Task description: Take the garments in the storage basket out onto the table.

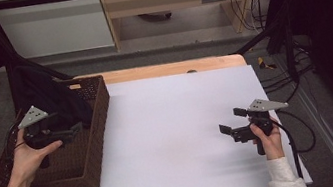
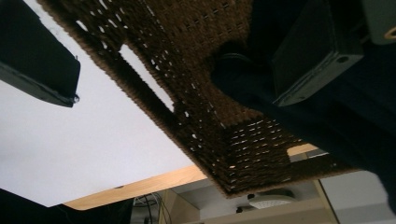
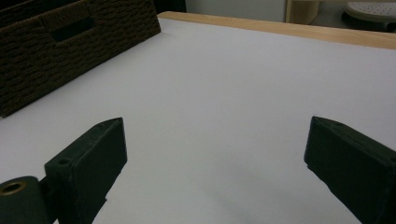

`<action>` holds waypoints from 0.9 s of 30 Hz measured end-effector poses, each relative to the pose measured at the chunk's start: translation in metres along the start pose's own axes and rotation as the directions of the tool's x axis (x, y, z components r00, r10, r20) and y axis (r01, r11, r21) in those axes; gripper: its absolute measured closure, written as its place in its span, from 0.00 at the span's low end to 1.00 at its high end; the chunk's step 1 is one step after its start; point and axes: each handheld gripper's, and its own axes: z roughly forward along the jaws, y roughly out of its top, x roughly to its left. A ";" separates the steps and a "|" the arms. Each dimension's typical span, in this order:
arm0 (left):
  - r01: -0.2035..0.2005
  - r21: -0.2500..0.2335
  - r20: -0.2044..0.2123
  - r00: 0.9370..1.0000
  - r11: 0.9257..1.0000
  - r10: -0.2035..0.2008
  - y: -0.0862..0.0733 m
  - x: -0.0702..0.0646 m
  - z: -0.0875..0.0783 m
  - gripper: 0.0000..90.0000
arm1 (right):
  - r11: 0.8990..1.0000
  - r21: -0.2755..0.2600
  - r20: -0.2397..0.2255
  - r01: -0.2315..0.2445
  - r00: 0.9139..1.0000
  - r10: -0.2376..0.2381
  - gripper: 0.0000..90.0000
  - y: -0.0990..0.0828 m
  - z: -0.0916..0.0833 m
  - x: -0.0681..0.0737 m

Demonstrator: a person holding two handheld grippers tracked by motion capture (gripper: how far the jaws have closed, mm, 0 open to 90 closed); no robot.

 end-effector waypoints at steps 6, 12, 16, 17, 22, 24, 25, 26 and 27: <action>0.018 0.013 -0.035 0.999 1.000 -0.018 0.000 0.014 -0.002 0.01 | 1.000 -0.005 0.001 -0.001 1.000 0.001 0.07 0.000 0.000 0.000; 0.039 0.008 -0.080 0.996 0.999 -0.039 0.000 0.029 -0.004 0.01 | 1.000 0.003 0.003 0.001 1.000 -0.001 0.07 0.000 0.001 0.000; 0.061 0.014 -0.118 0.991 0.998 -0.059 -0.001 0.042 -0.005 0.01 | 1.000 0.002 0.004 0.001 1.000 -0.001 0.07 0.000 0.001 0.000; 0.067 0.015 -0.125 0.990 0.998 -0.065 -0.002 0.045 -0.006 0.01 | 1.000 0.002 0.005 0.000 1.000 0.000 0.07 0.000 0.000 0.000; 0.082 0.018 -0.151 0.985 0.996 -0.078 -0.003 0.059 -0.006 0.01 | 1.000 0.007 0.008 -0.001 1.000 0.001 0.07 -0.001 0.001 -0.001; 0.083 0.024 -0.157 0.985 0.996 -0.078 -0.003 0.062 -0.006 0.01 | 1.000 0.008 0.009 0.000 1.000 0.000 0.07 -0.001 0.002 -0.001; 0.087 0.026 -0.164 0.983 0.996 -0.082 -0.003 0.064 -0.005 0.01 | 1.000 0.008 0.009 -0.006 1.000 0.006 0.07 -0.001 0.002 -0.001; 0.089 0.031 -0.174 0.981 0.996 -0.082 -0.003 0.066 -0.004 0.01 | 1.000 0.008 0.009 -0.006 1.000 0.006 0.07 -0.001 0.002 -0.001; 0.089 0.036 -0.185 0.979 0.995 -0.081 -0.004 0.068 -0.003 0.01 | 1.000 0.005 0.009 -0.008 1.000 0.008 0.07 -0.002 0.001 -0.002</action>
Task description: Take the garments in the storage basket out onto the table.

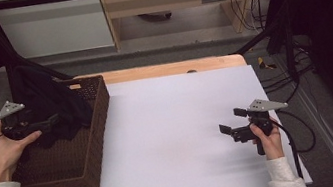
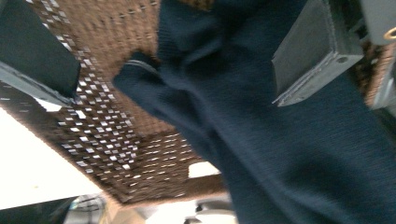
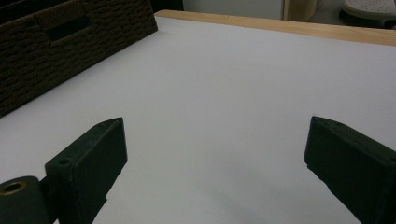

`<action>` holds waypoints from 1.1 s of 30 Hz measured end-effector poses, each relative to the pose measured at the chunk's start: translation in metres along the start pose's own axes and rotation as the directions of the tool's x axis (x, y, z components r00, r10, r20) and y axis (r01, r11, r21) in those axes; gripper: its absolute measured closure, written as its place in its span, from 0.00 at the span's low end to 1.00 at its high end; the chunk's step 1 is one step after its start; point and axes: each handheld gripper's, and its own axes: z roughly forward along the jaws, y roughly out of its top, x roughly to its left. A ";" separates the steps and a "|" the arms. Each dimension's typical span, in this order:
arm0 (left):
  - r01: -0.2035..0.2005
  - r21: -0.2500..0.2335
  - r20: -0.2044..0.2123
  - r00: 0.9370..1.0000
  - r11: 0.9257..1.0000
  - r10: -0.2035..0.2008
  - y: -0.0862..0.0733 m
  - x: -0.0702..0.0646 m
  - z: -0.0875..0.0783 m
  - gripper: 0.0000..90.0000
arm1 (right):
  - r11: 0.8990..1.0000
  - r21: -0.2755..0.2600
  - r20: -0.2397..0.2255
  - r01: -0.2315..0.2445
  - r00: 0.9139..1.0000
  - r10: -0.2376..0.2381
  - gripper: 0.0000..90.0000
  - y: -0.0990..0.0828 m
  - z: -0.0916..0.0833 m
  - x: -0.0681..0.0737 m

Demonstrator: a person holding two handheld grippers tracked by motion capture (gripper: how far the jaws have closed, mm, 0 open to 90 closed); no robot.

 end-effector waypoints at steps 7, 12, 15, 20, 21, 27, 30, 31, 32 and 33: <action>-0.006 0.011 -0.074 0.997 1.000 0.007 0.004 0.015 0.007 0.02 | 1.000 0.000 0.006 0.000 1.000 0.000 0.07 -0.001 0.000 -0.002; -0.010 0.011 -0.099 0.995 1.000 0.011 0.010 0.020 0.013 0.03 | 1.000 0.005 0.007 -0.005 1.000 0.005 0.07 -0.001 0.001 -0.002; -0.009 0.010 -0.116 0.993 1.000 0.010 0.012 0.022 0.018 0.03 | 1.000 0.004 0.009 -0.008 1.000 0.008 0.07 -0.001 0.001 -0.003; -0.026 0.033 -0.141 0.990 0.999 0.031 0.014 0.023 0.026 0.04 | 1.000 0.010 0.008 -0.002 1.000 0.002 0.07 -0.002 0.002 -0.003; -0.037 0.036 -0.166 0.985 0.999 0.042 0.014 0.025 0.029 0.05 | 1.000 0.014 0.009 -0.001 1.000 0.001 0.07 -0.002 0.002 -0.003; 0.003 0.038 -0.175 0.985 0.999 0.003 0.010 0.031 0.038 0.09 | 1.000 0.012 0.010 -0.001 1.000 0.001 0.07 -0.002 0.002 -0.003; 0.010 0.036 -0.170 0.985 0.999 -0.004 0.009 0.031 0.041 0.10 | 1.000 0.012 0.010 -0.002 1.000 0.002 0.07 -0.003 0.003 -0.003; 0.017 0.034 -0.170 0.985 0.999 -0.011 0.009 0.032 0.043 0.10 | 1.000 0.011 0.010 -0.004 1.000 0.004 0.07 -0.003 0.003 -0.003; 0.025 0.028 -0.170 0.985 0.999 -0.020 0.008 0.033 0.045 0.11 | 1.000 0.010 0.010 -0.006 1.000 0.006 0.07 -0.003 0.003 -0.003; 0.025 0.028 -0.170 0.985 0.999 -0.020 0.008 0.033 0.045 0.11 | 1.000 0.011 0.010 -0.008 1.000 0.008 0.07 -0.003 0.003 -0.002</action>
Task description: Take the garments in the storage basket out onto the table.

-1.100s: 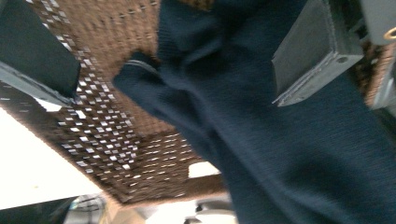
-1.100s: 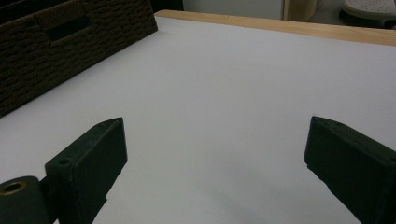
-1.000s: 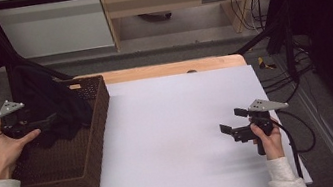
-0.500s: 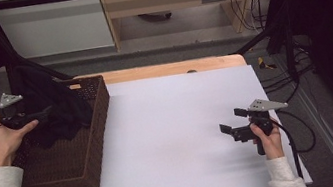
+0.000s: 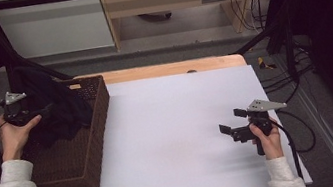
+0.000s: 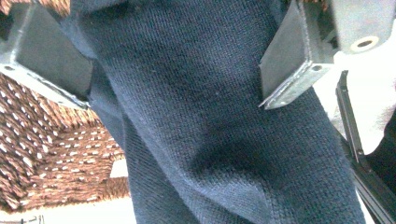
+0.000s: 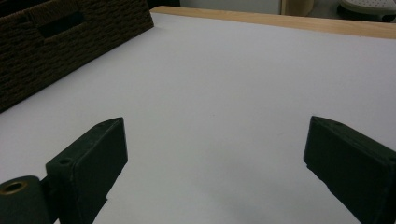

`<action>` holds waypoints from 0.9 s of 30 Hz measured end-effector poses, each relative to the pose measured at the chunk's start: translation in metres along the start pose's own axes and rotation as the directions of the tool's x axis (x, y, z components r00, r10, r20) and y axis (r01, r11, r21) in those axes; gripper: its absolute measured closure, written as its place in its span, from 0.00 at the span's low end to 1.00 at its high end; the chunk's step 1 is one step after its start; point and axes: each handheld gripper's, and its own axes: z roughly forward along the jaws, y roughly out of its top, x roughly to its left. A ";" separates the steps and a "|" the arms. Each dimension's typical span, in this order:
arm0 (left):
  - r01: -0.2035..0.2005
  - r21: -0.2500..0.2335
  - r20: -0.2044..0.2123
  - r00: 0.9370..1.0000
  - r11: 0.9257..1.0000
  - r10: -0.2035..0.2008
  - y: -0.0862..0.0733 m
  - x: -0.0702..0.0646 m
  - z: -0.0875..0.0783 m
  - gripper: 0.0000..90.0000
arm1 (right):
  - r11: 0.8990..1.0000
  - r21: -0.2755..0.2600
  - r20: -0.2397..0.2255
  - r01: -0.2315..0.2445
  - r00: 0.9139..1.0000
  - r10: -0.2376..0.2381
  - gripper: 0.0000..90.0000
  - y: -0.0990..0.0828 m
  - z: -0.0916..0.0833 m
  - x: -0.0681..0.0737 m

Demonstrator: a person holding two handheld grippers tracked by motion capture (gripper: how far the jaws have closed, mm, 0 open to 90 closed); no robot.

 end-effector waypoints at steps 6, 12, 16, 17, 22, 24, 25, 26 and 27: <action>0.039 0.005 0.033 0.999 0.999 -0.039 -0.004 -0.001 0.012 0.16 | 1.000 0.005 0.002 0.000 1.000 0.000 0.07 -0.001 0.002 0.000; 0.062 0.000 0.040 0.997 0.998 -0.062 -0.004 -0.003 0.019 0.22 | 1.000 0.008 0.001 -0.004 1.000 0.004 0.07 -0.001 0.002 0.000; 0.058 0.011 0.036 0.998 0.998 -0.059 -0.003 -0.006 0.024 0.27 | 1.000 0.007 0.004 -0.001 1.000 0.001 0.07 -0.001 0.002 0.000; 0.040 0.020 0.028 0.999 0.999 -0.040 -0.003 -0.007 0.026 0.28 | 1.000 0.005 0.005 -0.005 1.000 0.005 0.07 -0.001 0.002 0.000; 0.063 0.036 0.047 0.997 0.997 -0.064 -0.006 -0.006 0.028 0.42 | 1.000 0.004 0.006 -0.003 1.000 0.002 0.07 -0.001 0.001 0.000; 0.065 0.052 0.058 0.996 0.997 -0.068 -0.006 -0.008 0.028 0.55 | 1.000 0.004 0.006 -0.005 1.000 0.005 0.07 -0.001 0.001 0.000; 0.065 0.052 0.058 0.996 0.997 -0.068 -0.006 -0.008 0.028 0.63 | 1.000 0.005 0.006 -0.002 1.000 0.002 0.07 -0.001 0.001 0.000; 0.068 0.054 0.071 0.995 0.996 -0.072 -0.007 -0.009 0.028 0.70 | 1.000 0.005 0.006 -0.002 1.000 0.002 0.07 -0.001 0.001 0.000; 0.050 0.066 0.081 0.995 0.997 -0.055 -0.007 -0.011 0.029 0.74 | 1.000 0.004 0.006 -0.004 1.000 0.004 0.07 -0.001 0.001 0.000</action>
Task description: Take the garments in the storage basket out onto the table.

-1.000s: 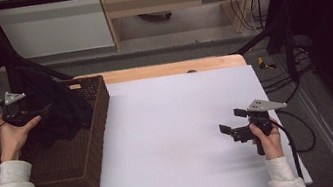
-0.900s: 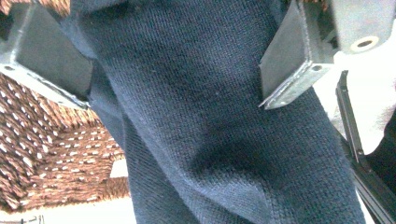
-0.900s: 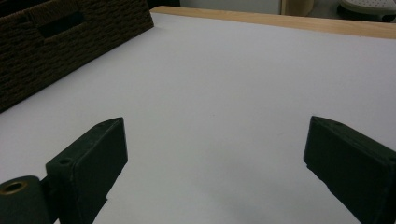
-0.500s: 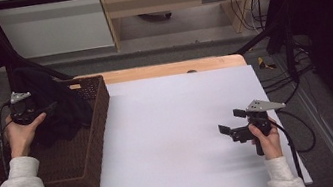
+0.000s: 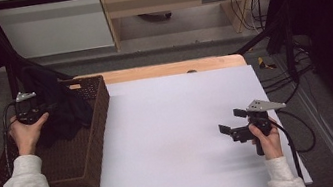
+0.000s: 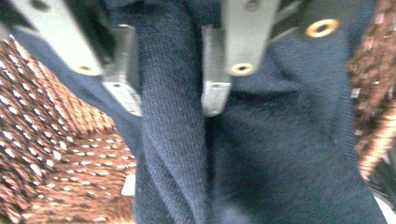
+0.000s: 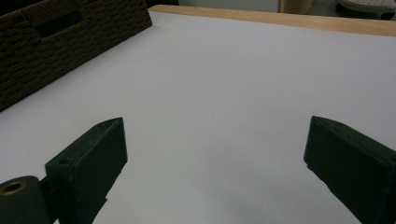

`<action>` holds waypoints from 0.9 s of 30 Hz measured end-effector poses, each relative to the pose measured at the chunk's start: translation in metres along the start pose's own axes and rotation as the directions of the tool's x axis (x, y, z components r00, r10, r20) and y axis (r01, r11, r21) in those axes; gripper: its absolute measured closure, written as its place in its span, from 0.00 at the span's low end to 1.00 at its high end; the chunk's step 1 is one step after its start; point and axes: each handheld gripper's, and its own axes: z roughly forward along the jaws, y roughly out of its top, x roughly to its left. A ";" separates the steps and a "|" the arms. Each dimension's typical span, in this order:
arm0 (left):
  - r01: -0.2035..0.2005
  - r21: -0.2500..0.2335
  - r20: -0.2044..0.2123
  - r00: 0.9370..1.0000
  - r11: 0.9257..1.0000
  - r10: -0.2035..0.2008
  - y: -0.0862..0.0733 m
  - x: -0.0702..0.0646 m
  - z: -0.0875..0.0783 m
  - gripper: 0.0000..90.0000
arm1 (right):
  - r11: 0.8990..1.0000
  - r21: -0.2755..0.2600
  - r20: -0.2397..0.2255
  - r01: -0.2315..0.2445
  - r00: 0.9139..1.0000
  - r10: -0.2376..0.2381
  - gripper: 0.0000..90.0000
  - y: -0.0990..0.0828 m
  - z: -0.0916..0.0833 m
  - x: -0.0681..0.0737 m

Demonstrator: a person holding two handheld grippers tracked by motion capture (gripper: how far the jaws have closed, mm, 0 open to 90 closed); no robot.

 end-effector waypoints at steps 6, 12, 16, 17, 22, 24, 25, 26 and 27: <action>-0.029 0.034 0.008 1.000 0.999 0.029 0.000 -0.004 -0.002 0.90 | 1.000 -0.004 -0.001 -0.003 1.000 0.003 0.07 0.000 -0.001 0.000; -0.033 0.018 0.018 0.999 0.999 0.033 0.003 -0.007 -0.011 0.91 | 1.000 -0.005 -0.002 -0.003 1.000 0.003 0.07 0.000 -0.001 0.000; -0.031 0.000 0.014 0.999 1.000 0.031 0.004 -0.007 -0.017 0.91 | 1.000 -0.004 -0.003 -0.002 1.000 0.002 0.07 0.000 -0.002 0.000; -0.031 -0.005 0.012 0.999 1.000 0.031 0.005 -0.007 -0.020 0.91 | 1.000 -0.004 -0.003 -0.002 1.000 0.002 0.07 0.000 -0.002 0.000; -0.034 -0.049 0.010 0.999 0.998 0.034 0.010 -0.009 -0.034 0.92 | 1.000 -0.008 -0.005 -0.001 1.000 0.001 0.07 0.000 -0.002 0.000; -0.036 -0.062 0.031 0.999 0.997 0.038 0.014 -0.010 -0.043 0.92 | 1.000 -0.010 -0.004 -0.004 1.000 0.004 0.08 0.001 -0.002 0.000; -0.036 -0.062 0.031 0.999 0.997 0.038 0.014 -0.010 -0.043 0.92 | 1.000 -0.008 -0.005 0.000 1.000 0.000 0.08 0.001 -0.002 0.000; -0.038 -0.066 0.046 0.998 0.997 0.042 0.016 -0.013 -0.048 0.92 | 1.000 -0.009 -0.004 -0.002 1.000 0.002 0.08 0.001 -0.002 0.000; -0.038 -0.066 0.046 0.998 0.997 0.042 0.016 -0.013 -0.048 0.92 | 1.000 -0.008 -0.005 0.000 1.000 0.000 0.08 0.001 -0.002 0.000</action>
